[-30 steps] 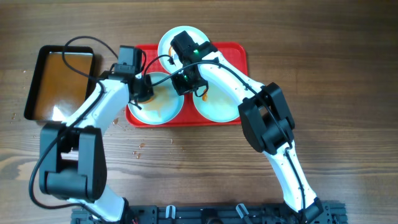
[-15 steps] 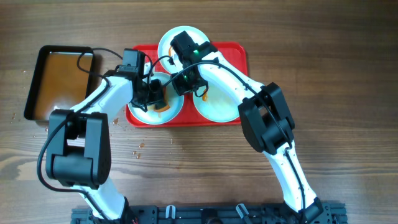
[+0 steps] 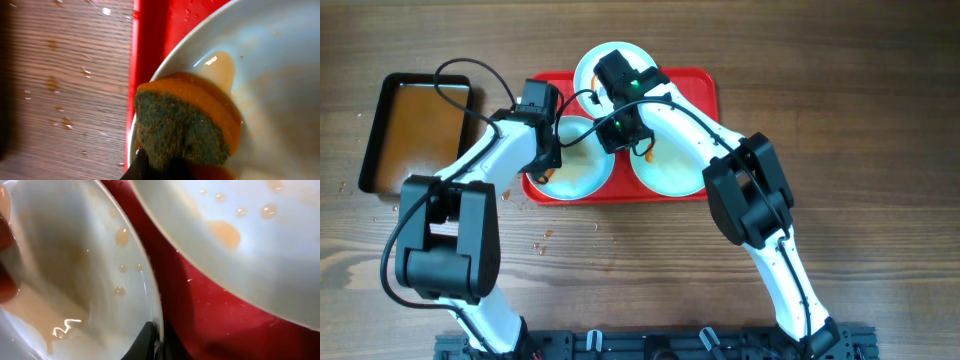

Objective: Clean dirty plates on tray and stack at the side
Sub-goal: 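Scrub the left plate with the sponge in the left gripper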

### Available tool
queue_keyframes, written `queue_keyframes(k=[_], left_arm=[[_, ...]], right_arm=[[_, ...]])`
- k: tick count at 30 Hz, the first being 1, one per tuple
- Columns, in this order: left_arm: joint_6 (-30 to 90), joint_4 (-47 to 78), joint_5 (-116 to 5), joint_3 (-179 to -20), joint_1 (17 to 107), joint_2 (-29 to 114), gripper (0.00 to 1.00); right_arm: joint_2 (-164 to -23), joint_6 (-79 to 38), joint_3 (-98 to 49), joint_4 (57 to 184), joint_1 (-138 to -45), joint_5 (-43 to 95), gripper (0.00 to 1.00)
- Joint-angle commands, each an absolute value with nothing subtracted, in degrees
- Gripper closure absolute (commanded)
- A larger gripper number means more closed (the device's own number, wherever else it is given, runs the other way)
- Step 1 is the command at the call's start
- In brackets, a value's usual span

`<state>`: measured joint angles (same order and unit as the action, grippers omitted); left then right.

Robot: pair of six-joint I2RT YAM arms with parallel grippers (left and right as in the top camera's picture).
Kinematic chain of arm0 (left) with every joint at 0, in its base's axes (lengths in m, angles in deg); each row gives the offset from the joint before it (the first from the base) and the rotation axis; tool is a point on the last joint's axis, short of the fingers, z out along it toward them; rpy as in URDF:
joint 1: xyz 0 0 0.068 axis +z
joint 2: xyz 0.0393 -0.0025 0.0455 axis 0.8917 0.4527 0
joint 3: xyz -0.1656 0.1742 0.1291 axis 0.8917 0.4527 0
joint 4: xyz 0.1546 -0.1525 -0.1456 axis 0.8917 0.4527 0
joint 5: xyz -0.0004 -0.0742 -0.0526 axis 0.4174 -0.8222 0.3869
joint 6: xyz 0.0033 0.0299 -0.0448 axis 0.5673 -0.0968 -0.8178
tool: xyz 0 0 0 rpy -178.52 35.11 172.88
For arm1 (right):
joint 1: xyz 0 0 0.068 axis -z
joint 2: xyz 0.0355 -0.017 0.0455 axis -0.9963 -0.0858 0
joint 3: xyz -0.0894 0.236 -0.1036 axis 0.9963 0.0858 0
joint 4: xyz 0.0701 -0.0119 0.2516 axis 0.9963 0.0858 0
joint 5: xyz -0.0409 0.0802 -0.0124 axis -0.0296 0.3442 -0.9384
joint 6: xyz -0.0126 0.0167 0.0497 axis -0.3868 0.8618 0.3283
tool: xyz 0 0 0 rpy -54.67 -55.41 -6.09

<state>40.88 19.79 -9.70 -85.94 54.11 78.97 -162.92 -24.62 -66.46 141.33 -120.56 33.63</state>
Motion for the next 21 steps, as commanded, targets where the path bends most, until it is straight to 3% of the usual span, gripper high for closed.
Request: queue_keyframes(k=[1,6,15,21], left_arm=[[42.6,20.2,3.0,-88.7,55.0,79.8,0.96],[41.9,19.3,1.0,-91.5,55.1,75.6,0.96],[36.3,17.8,-34.5,-90.9,55.3,75.4,0.96],[34.9,18.2,-37.1,-90.2,55.1,80.0,0.96]], right_arm=[[-164.3,-25.4,-64.9,142.4,-120.0,29.9,0.92],[-164.3,-25.4,-64.9,142.8,-120.0,29.9,0.93],[-164.3,-25.4,-64.9,142.6,-120.0,29.9,0.92],[-164.3,-25.4,-64.9,142.5,-120.0,29.9,0.93]])
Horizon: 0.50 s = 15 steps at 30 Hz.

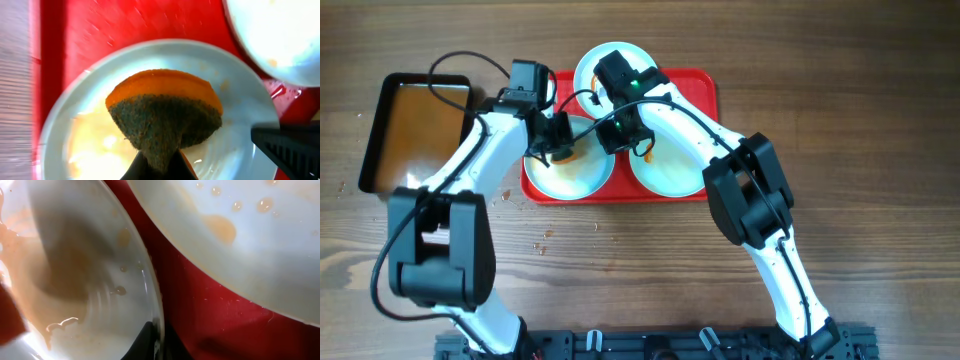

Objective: Clean dirty plates on tray and stack at the side
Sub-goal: 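Scrub the left plate with the sponge in the left gripper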

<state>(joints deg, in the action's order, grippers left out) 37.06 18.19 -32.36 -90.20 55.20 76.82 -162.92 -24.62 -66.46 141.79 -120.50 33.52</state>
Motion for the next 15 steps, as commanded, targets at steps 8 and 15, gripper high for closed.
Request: queue_keyframes(k=[8,15], left_arm=[[34.4,20.1,-27.9,-88.8,55.1,82.5,0.96],[34.4,25.0,-3.1,-88.8,55.0,81.0,0.96]], right_arm=[[-164.3,-25.4,-64.9,142.7,-120.0,29.9,0.92],[-164.3,-25.5,-64.9,142.9,-120.0,29.9,0.92]])
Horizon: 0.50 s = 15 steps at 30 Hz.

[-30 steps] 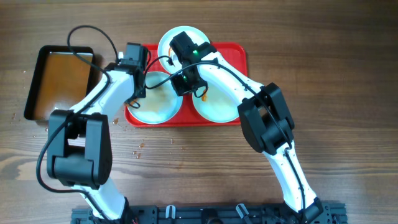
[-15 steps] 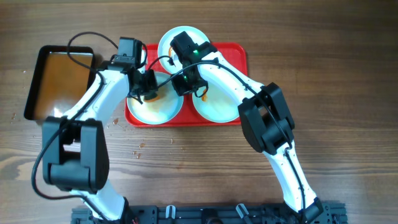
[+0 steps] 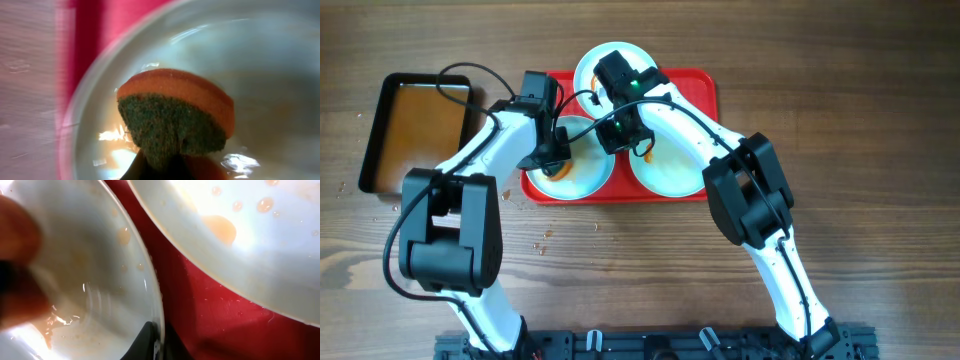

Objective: Clean dirty plates on tray and stack at the side
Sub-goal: 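Scrub the left plate with the sponge in the left gripper, then lift the top plate with the right gripper and move it right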

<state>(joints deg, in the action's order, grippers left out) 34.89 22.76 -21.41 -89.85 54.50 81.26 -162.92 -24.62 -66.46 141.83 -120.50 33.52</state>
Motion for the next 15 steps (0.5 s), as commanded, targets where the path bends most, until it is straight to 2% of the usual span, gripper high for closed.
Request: queue_keyframes(k=[1,7,15], left_arm=[[34.4,25.2,-1.3,-88.8,55.0,80.4,0.96],[34.4,24.3,-2.2,-89.3,55.1,73.0,0.96],[32.6,16.3,-21.1,-89.8,58.7,56.2,0.96]], right_arm=[[-164.3,-25.5,-64.9,142.9,-120.0,29.9,0.94],[-164.1,-27.1,-65.5,143.5,-120.0,29.1,0.96],[-156.3,-29.1,-68.3,145.5,-120.0,18.1,0.96]])
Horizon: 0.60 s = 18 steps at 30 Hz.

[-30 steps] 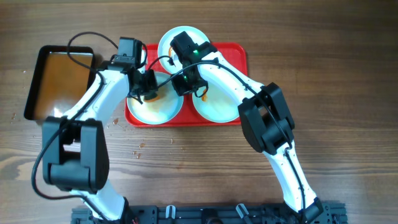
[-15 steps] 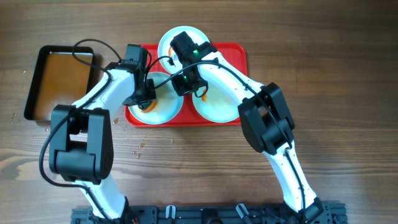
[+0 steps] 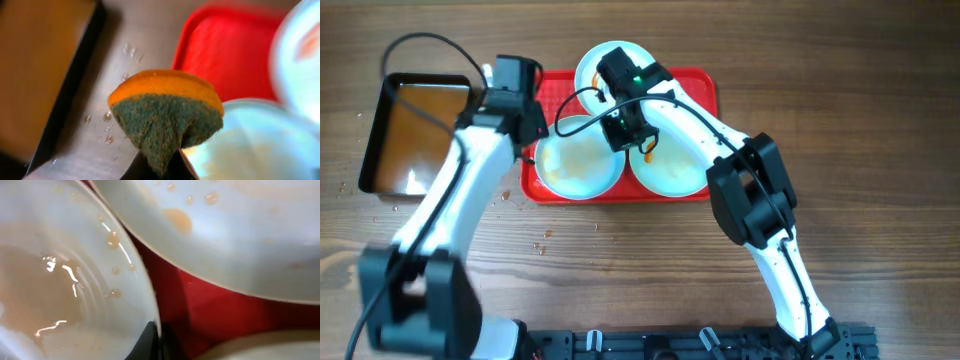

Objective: Clean dirty plates on tray and stack at the side
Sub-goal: 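Lift the top plate with the right gripper and move it right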

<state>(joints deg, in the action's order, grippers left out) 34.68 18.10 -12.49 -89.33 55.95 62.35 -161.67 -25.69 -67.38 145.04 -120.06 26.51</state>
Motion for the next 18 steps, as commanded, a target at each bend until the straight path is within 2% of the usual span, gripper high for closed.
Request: queue_keyframes(k=[1,4,10,18], left_arm=[[32.5,16.0,-23.1,-89.8,59.7,55.1,0.96],[32.5,16.3,-27.7,-89.8,62.6,54.0,0.96],[32.4,17.1,-28.2,-89.4,63.3,55.8,0.96],[32.4,17.3,-29.3,-89.1,63.3,59.8,0.96]], right_arm=[[-155.1,-30.0,-68.3,145.5,-120.1,16.6,0.96],[-151.0,-31.6,-68.3,145.5,-120.1,9.7,0.96],[-146.6,-38.3,-68.3,142.8,-120.5,-3.0,0.96],[-146.3,-46.8,-68.3,137.7,-126.5,-21.8,0.96]])
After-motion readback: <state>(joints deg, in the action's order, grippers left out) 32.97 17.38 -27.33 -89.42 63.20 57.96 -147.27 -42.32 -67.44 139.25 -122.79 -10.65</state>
